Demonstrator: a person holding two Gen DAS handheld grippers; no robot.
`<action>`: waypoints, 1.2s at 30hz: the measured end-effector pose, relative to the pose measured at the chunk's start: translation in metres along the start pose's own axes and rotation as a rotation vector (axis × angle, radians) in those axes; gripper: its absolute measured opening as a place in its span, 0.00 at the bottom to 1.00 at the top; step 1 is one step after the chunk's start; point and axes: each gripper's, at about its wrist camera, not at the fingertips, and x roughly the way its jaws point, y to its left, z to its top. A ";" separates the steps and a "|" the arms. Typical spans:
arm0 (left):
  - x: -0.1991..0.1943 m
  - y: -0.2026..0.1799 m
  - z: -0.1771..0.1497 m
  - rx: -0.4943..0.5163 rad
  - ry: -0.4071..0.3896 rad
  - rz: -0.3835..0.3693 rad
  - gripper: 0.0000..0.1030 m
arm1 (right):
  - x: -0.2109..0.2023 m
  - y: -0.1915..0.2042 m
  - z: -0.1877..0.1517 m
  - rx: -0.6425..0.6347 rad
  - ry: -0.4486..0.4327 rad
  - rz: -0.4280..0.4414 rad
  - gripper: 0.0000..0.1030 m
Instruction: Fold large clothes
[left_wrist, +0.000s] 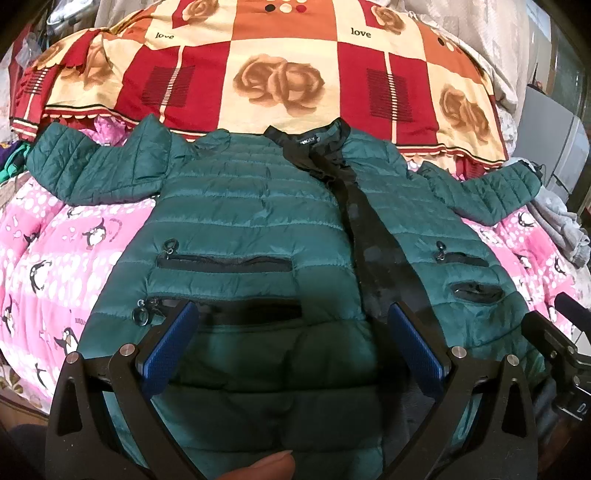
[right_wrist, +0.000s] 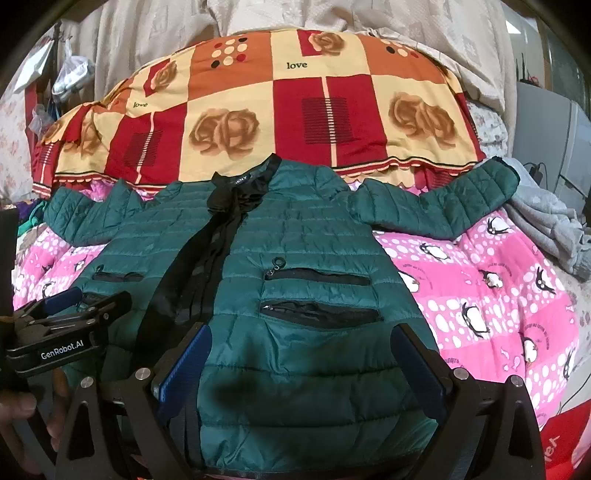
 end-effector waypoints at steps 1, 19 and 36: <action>-0.001 -0.001 0.000 0.002 -0.001 -0.001 1.00 | 0.000 0.000 0.001 0.000 -0.001 -0.001 0.94; 0.000 -0.003 0.000 0.005 0.001 -0.004 1.00 | 0.001 -0.002 -0.002 0.006 0.011 0.000 0.94; 0.001 -0.003 0.000 0.005 0.003 -0.003 1.00 | 0.002 0.000 -0.004 0.004 0.012 0.000 0.94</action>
